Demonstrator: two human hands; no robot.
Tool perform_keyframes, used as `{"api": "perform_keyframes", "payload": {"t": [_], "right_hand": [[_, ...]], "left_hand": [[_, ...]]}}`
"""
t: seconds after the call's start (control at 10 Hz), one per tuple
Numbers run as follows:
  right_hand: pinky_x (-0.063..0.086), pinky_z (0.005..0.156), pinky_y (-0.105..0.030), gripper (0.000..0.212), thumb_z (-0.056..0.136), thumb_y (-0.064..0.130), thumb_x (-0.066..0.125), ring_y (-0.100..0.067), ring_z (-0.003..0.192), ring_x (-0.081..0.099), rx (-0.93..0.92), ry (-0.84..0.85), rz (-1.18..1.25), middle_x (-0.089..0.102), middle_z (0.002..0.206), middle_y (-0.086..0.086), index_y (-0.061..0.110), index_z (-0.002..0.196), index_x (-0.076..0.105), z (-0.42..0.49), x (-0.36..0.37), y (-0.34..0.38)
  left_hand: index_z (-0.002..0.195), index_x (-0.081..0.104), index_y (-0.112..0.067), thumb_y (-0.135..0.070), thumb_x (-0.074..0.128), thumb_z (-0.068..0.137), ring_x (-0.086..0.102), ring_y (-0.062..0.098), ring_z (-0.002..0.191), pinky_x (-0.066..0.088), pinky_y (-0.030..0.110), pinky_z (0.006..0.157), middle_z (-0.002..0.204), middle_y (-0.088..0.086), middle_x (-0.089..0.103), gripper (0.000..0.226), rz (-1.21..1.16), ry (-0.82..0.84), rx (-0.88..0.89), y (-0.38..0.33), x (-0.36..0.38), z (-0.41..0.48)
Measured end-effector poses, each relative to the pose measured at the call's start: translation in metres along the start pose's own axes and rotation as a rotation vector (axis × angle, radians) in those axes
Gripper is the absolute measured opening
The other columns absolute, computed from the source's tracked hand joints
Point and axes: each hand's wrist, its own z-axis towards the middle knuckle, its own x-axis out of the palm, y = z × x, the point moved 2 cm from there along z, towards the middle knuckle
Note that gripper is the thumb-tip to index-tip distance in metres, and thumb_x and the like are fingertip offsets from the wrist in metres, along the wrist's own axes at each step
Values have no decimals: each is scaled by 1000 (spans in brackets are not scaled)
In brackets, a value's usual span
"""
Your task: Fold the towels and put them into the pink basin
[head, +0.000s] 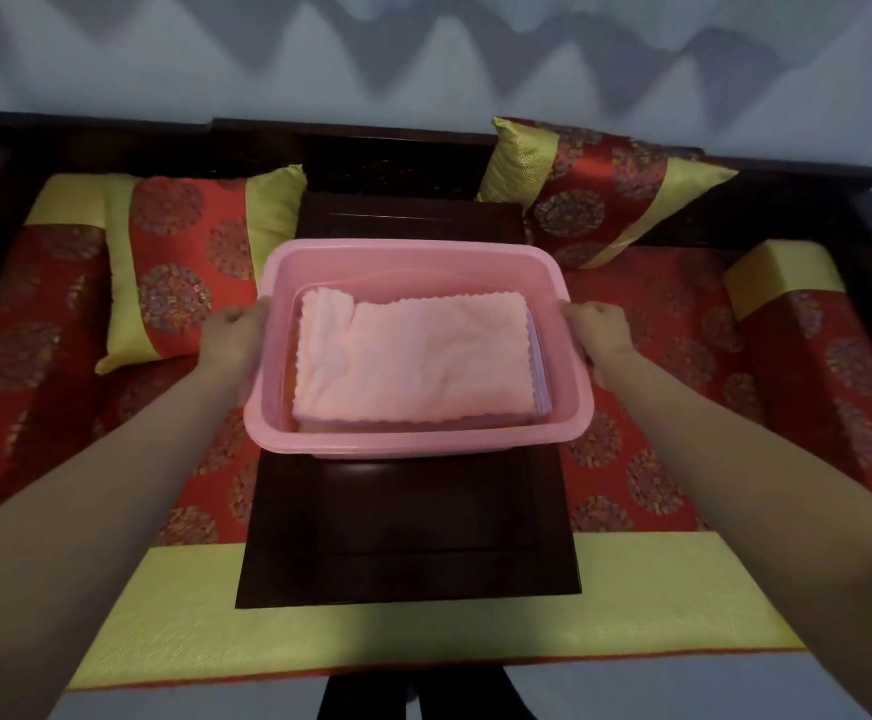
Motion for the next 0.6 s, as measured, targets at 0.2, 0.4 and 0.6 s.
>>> {"api": "perform_keyframes", "payload": {"t": [0.2, 0.4, 0.6], "right_hand": [[39, 61, -31, 26, 78, 32, 61, -20, 65, 47, -28, -5, -26, 51, 68, -5, 18, 61, 48, 1, 4, 1], [38, 59, -29, 25, 84, 32, 58, -21, 69, 50, -73, 3, -67, 52, 70, -4, 15, 67, 50, 2, 5, 0], [47, 84, -44, 36, 90, 31, 47, -36, 108, 52, -249, -105, -402, 52, 113, -13, 9, 118, 46, -14, 1, 24]], "left_hand": [[72, 51, -19, -35, 57, 88, 58, 25, 85, 50, 45, 87, 83, 7, 59, 24, 1, 9, 30, 1, -1, 8], [73, 51, -17, -39, 53, 90, 55, 24, 79, 48, 41, 80, 80, 6, 56, 28, 69, 24, 96, 3, -1, 14], [111, 47, 7, -26, 52, 91, 53, 46, 102, 43, 47, 83, 106, 28, 56, 39, 603, -42, 449, -19, -9, 21]]}}
